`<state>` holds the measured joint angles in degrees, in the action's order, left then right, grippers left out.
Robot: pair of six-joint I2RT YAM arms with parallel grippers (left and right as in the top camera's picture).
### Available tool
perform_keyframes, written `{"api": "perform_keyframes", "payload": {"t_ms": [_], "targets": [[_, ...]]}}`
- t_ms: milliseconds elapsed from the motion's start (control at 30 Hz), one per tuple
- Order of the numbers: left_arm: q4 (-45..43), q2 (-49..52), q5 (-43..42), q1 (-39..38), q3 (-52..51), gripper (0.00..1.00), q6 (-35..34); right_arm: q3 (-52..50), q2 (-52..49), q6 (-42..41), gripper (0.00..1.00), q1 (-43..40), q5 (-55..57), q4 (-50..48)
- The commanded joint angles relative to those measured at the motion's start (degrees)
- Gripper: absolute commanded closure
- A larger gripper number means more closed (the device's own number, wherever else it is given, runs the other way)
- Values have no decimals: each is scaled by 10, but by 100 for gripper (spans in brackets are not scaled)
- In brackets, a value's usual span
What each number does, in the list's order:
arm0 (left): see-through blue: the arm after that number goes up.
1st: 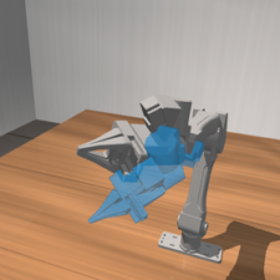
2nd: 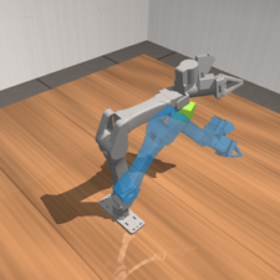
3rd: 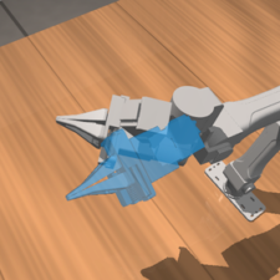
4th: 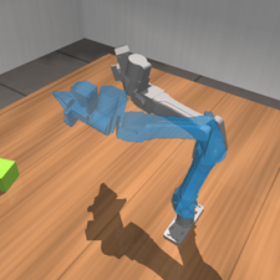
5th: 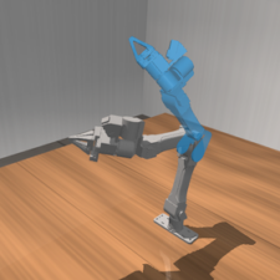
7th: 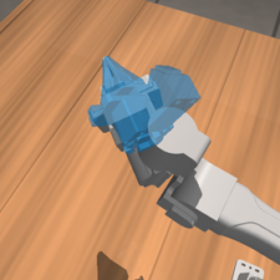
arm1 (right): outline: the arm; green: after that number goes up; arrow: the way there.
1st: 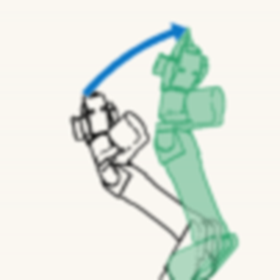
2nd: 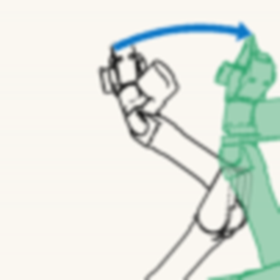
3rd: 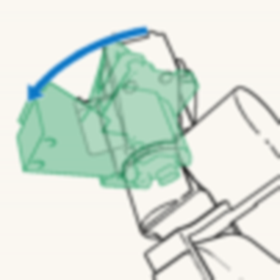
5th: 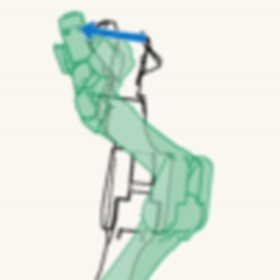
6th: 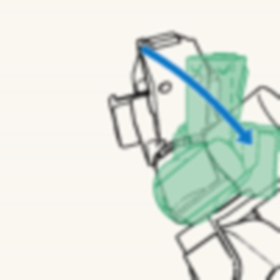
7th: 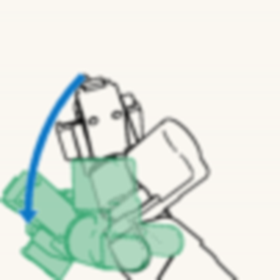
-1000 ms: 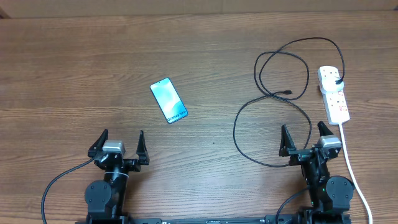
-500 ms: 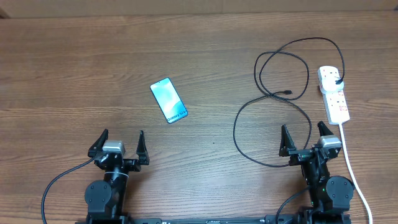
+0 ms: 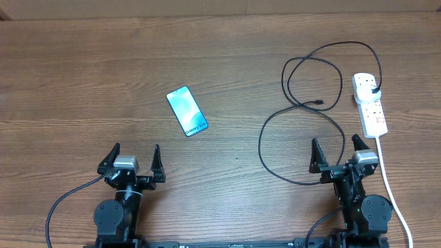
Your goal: Plug charger to phone and switch on socket
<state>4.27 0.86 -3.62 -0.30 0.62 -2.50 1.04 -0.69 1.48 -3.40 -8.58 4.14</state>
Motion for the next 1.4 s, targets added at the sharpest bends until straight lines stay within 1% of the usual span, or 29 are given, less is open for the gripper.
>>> {"api": "perform_keyframes", "payload": {"t_ms": [0, 1267, 1300, 1333, 1367], "targets": [[0, -6, 7, -1, -3, 1, 15, -6, 5, 1, 0, -2, 2, -3], [0, -6, 9, -1, -3, 1, 15, -6, 5, 1, 0, -2, 2, -3], [0, -6, 16, -1, -3, 1, 15, -6, 5, 1, 0, -2, 2, -3], [-27, -6, 50, -1, -3, 0, 23, -6, 5, 1, 0, -2, 2, -3], [-49, -6, 61, -1, -3, 0, 23, -6, 5, 1, 0, -2, 2, -3]]}}
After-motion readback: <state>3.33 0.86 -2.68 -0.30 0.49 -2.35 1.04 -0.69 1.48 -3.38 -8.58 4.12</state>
